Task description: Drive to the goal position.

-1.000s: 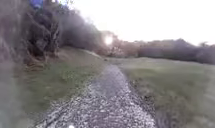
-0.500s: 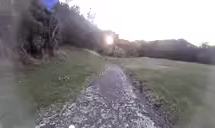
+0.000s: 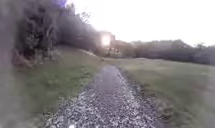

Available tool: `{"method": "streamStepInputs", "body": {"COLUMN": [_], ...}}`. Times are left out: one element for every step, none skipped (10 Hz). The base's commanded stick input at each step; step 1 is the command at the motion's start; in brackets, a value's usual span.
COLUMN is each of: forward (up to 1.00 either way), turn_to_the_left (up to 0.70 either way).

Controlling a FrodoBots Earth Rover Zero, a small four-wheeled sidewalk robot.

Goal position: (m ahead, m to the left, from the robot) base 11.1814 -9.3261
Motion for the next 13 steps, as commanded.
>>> {"method": "streamStepInputs", "body": {"forward": [0.7,0.7,0.7,0.7,0.7,0.7,0.7,0.7,0.7,0.7,0.7,0.7,0.7], "turn_to_the_left": [0.0,0.0,0.0,0.0,0.0,0.0,0.0,0.0,0.0,0.0,0.0,0.0,0.0]}}
